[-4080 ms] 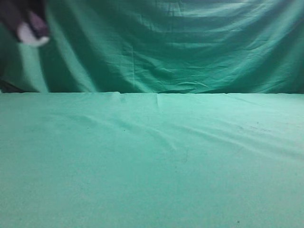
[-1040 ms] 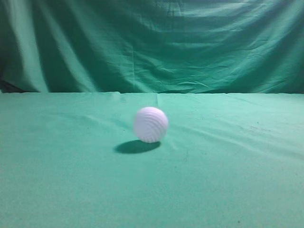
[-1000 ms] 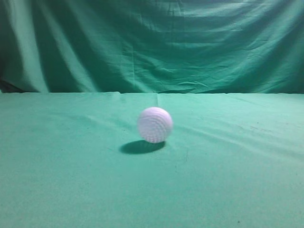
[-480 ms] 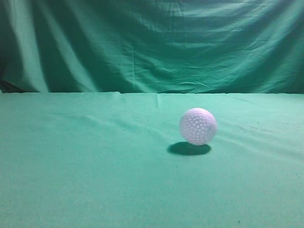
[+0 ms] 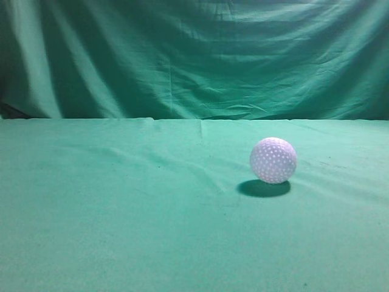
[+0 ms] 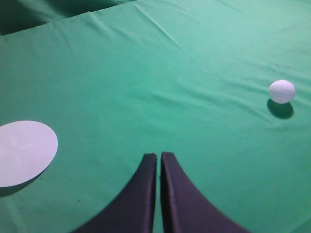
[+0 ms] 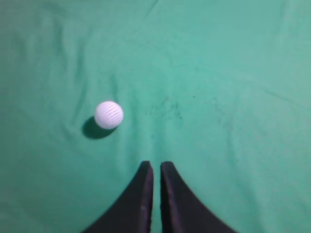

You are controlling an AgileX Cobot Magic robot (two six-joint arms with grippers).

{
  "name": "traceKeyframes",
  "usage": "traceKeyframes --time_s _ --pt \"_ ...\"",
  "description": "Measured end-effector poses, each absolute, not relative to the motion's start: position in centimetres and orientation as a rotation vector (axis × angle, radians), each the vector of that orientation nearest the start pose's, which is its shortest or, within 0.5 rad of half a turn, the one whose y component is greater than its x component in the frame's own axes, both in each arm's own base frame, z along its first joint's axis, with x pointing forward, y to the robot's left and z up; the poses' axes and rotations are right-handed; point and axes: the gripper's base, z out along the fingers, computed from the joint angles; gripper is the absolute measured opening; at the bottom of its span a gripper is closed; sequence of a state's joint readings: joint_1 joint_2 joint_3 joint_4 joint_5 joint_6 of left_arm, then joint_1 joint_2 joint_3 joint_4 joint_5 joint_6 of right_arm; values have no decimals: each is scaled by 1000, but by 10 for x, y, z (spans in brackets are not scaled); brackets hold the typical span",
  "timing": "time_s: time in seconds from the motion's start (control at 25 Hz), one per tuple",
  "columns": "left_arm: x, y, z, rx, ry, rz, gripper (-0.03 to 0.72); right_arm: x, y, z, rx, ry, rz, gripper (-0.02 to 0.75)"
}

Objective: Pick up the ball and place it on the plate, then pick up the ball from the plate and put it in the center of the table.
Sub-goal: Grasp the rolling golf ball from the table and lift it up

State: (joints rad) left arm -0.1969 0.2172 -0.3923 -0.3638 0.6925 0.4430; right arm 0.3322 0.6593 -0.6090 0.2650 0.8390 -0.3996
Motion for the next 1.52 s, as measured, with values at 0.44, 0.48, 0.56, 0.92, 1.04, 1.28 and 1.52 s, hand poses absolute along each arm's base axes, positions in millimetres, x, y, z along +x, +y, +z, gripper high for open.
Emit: traceKeyframes --time_s 0.44,0.48,0.56,0.92,1.04,1.28,1.52 --pt "46 -29 273 500 1903 -232 0 160 126 276 -1124 2410 186 50" --pt "46 -29 272 500 1904 -232 0 165 133 273 -1148 2417 179 50" --pt "46 -29 272 500 1905 -232 0 173 144 266 -1185 2431 172 94" --pt "46 -29 271 500 1906 -232 0 209 180 228 -1155 2605 157 542" --pt "46 -29 271 501 1906 -232 0 221 190 212 -1136 2668 144 570" --pt "46 -29 272 500 1905 -231 0 239 205 187 -1130 2736 120 570" --pt "46 -29 272 500 1905 -231 0 246 211 168 -1144 2767 102 458"
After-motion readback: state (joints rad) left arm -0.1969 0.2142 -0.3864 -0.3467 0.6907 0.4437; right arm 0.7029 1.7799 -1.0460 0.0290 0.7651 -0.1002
